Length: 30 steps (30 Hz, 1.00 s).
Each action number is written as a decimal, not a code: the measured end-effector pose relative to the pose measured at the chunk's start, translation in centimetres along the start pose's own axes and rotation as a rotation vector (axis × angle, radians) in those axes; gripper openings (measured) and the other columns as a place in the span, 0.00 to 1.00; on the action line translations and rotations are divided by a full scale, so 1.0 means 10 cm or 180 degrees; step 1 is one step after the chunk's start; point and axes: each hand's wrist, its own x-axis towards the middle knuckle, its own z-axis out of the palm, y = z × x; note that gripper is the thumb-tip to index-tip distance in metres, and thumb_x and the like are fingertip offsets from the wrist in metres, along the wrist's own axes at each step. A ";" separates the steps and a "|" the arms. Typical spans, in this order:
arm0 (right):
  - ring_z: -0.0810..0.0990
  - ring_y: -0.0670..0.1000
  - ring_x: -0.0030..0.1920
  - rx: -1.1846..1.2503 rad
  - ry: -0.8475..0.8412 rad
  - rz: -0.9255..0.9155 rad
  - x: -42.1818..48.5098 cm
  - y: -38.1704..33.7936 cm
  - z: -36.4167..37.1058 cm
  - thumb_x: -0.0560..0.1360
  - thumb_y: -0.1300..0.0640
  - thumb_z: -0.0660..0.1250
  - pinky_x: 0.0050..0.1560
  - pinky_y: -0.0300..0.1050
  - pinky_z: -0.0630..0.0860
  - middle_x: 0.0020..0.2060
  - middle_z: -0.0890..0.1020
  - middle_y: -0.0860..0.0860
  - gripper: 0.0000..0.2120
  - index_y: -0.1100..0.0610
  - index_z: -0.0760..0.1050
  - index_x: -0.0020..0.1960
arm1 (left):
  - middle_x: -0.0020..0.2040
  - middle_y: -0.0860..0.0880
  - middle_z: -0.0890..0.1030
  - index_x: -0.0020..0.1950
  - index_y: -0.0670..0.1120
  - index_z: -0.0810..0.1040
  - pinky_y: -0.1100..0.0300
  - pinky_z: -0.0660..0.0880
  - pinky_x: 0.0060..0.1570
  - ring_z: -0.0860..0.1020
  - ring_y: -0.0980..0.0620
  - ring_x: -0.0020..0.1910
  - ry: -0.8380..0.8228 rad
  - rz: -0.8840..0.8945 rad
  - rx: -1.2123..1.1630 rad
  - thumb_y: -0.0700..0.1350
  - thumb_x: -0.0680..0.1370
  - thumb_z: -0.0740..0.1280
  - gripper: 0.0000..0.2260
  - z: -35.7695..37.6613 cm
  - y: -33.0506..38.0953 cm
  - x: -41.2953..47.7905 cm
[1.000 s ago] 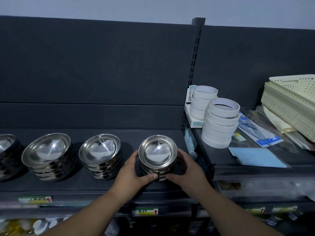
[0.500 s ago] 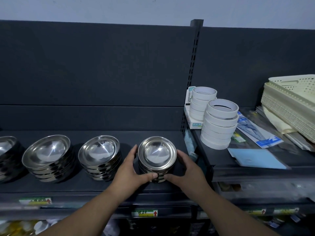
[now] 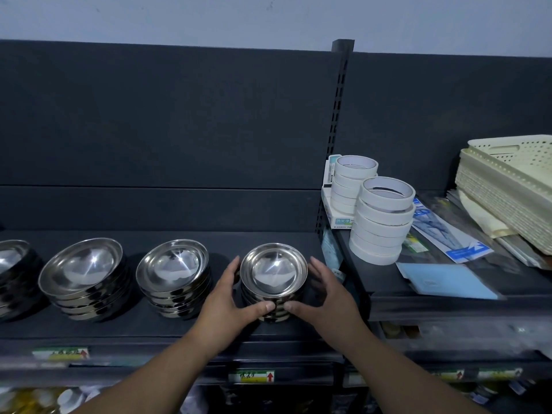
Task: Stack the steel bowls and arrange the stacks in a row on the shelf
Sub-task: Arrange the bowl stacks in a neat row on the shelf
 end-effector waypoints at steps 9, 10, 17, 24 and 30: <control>0.77 0.38 0.56 -0.0058 -0.0407 0.0351 -0.01 0.20 0.12 0.67 0.64 0.78 0.60 0.35 0.73 0.56 0.75 0.35 0.42 0.50 0.62 0.75 | 0.67 0.54 0.75 0.76 0.52 0.58 0.54 0.72 0.66 0.76 0.57 0.62 0.0004 -0.0222 -0.0227 0.38 0.64 0.79 0.46 0.20 -0.28 -0.04; 0.78 0.37 0.55 -0.0030 -0.0415 0.0346 0.00 0.20 0.14 0.67 0.64 0.77 0.59 0.34 0.74 0.54 0.74 0.33 0.42 0.48 0.61 0.74 | 0.66 0.54 0.75 0.76 0.52 0.58 0.54 0.72 0.66 0.77 0.56 0.61 0.0007 -0.0219 -0.0238 0.37 0.65 0.78 0.46 0.19 -0.29 -0.01; 0.77 0.43 0.60 -0.0121 -0.0394 0.0363 0.07 0.19 0.20 0.68 0.64 0.77 0.66 0.44 0.73 0.61 0.74 0.40 0.44 0.50 0.59 0.77 | 0.64 0.54 0.76 0.75 0.52 0.58 0.63 0.75 0.59 0.79 0.58 0.56 -0.0030 -0.0170 -0.0214 0.34 0.66 0.77 0.44 0.15 -0.28 0.11; 0.75 0.44 0.64 -0.0319 -0.0408 0.0351 0.10 0.15 0.18 0.68 0.63 0.77 0.67 0.42 0.72 0.64 0.74 0.42 0.44 0.49 0.57 0.77 | 0.67 0.53 0.74 0.75 0.53 0.57 0.58 0.74 0.63 0.79 0.58 0.57 0.0005 -0.0199 -0.0077 0.38 0.66 0.78 0.45 0.17 -0.34 0.14; 0.74 0.46 0.63 -0.0730 -0.0308 0.0480 0.04 0.15 0.16 0.67 0.57 0.78 0.65 0.41 0.71 0.64 0.76 0.47 0.39 0.55 0.64 0.73 | 0.71 0.51 0.69 0.77 0.49 0.57 0.52 0.68 0.69 0.70 0.53 0.68 0.0111 -0.0299 0.0534 0.49 0.65 0.78 0.45 0.08 -0.33 -0.07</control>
